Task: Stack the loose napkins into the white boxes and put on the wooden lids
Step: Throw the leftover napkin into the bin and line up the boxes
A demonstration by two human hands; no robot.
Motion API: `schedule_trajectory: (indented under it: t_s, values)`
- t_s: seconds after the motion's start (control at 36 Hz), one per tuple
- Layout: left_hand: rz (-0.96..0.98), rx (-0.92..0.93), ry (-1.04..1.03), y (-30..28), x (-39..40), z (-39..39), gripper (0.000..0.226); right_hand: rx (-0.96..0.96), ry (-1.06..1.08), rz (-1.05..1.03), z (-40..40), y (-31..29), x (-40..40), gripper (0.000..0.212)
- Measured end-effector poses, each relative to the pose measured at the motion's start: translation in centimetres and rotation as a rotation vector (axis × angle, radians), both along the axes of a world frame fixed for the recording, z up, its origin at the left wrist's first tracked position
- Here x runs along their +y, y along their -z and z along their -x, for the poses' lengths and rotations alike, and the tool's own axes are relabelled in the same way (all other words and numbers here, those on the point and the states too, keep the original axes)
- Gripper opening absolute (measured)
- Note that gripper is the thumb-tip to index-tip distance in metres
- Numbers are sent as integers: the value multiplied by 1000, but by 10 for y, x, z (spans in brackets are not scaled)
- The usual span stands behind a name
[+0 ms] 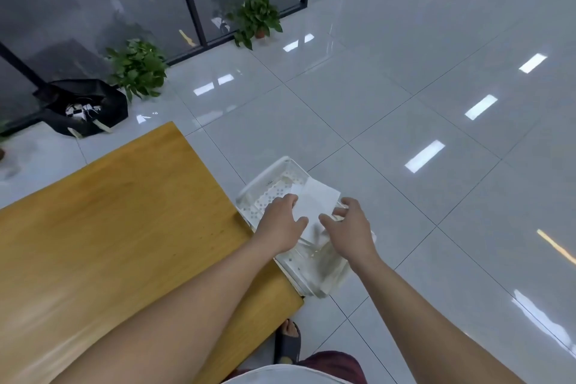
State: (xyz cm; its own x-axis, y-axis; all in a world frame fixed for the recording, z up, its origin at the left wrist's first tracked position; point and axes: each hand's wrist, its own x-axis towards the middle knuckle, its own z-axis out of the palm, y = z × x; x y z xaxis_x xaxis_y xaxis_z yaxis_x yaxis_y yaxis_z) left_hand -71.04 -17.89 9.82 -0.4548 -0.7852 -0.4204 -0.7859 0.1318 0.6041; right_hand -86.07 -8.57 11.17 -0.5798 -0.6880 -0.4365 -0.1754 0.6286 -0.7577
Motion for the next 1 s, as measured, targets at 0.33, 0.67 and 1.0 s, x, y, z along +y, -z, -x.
schedule_trajectory:
  t_s: [0.33,0.67,1.0]
  values:
    - [-81,112,-107,-5,-5,-2,55,-88,-76,163,-3,-1,-12,27]
    - [-175,608,-342,-30,1,-7,31,-83,-121,355,-7,-23,-7,25]
    - [-141,577,-385,-20,26,-3,27,-198,-180,330,-26,-13,6,17]
